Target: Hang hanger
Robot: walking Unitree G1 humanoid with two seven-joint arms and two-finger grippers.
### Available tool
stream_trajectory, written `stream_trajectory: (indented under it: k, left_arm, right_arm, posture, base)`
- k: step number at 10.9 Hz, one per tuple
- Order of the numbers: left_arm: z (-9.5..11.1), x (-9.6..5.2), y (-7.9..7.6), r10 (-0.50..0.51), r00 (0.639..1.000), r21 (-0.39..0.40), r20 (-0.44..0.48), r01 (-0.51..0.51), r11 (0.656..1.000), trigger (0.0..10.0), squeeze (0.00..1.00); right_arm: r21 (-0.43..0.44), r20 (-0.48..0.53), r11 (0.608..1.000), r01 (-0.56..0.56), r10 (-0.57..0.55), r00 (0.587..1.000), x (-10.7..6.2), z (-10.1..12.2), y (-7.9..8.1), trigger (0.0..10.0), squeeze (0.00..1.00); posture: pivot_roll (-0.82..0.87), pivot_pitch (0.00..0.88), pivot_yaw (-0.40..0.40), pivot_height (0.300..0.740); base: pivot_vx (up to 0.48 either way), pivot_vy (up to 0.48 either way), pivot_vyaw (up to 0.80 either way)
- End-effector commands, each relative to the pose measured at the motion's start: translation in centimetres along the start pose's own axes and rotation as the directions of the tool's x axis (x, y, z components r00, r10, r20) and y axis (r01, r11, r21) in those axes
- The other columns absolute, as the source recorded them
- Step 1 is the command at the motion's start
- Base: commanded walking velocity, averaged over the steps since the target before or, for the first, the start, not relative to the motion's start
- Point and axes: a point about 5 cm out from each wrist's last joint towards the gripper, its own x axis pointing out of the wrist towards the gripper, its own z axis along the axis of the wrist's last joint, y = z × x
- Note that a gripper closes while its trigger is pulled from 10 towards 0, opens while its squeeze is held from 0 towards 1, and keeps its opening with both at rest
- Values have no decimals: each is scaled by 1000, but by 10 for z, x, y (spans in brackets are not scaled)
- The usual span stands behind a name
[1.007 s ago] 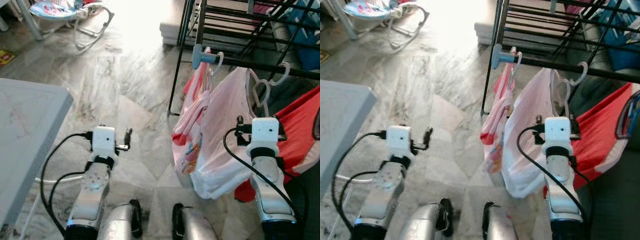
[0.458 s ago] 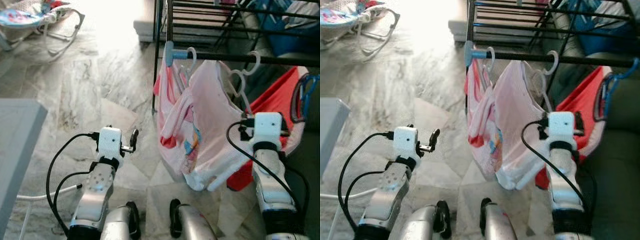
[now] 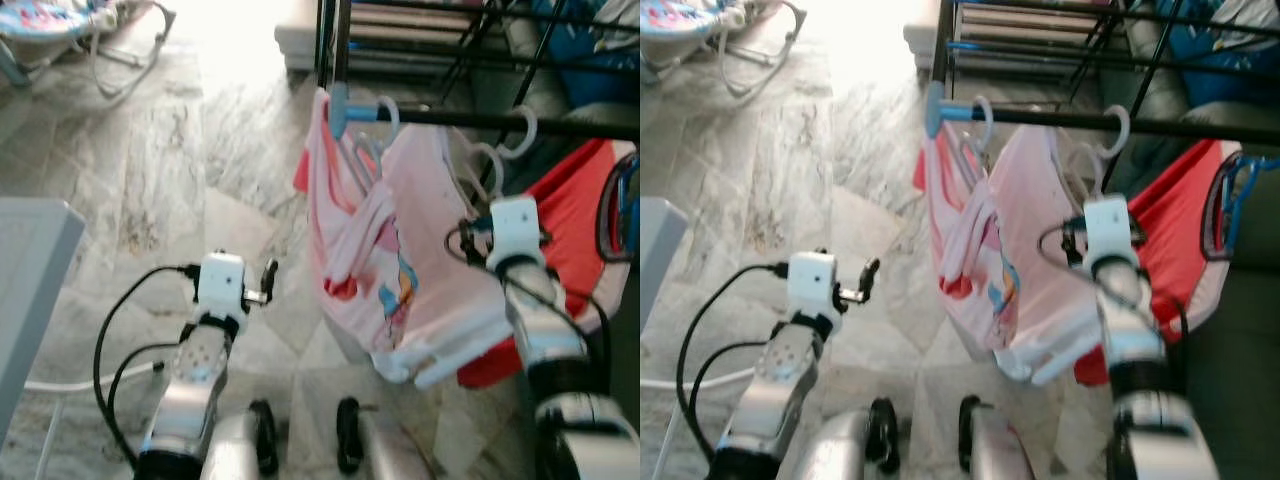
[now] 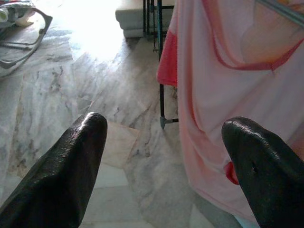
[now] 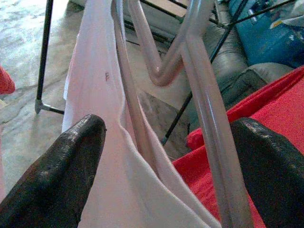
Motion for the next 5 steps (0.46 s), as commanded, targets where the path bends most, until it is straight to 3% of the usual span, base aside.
stream_trajectory:
  k: [1, 3, 4, 5]
  left_arm:
    - [-7, -3, -1, -4, 999, 11, -36, 4, 1000, 10000, 0]
    - [-10, -5, -1, -3, 999, 12, -51, 3, 1000, 10000, 0]
    - [-13, -5, -3, -18, 998, 18, -68, 19, 1000, 10000, 0]
    - [-14, -4, -5, -28, 997, 22, -76, 30, 999, 10000, 0]
  right_arm:
    - [9, -24, 1000, -8, 8, 1000, 1, -4, -5, 0, 0]
    - [47, -23, 997, -55, 56, 998, 11, 10, -12, 2510, 0]
    - [72, -44, 989, -126, 129, 991, 13, 14, -12, 10000, 0]
    - [76, -33, 983, -168, 171, 985, 16, 21, -16, 10000, 0]
  posture:
    - [-11, 224, -39, 740]
    - [-8, 224, -43, 740]
    - [-9, 224, -42, 740]
    - [-12, 223, -41, 740]
  base:
    - [0, 0, 0]
    - [0, 0, 0]
    - [0, 0, 0]
    - [0, 0, 0]
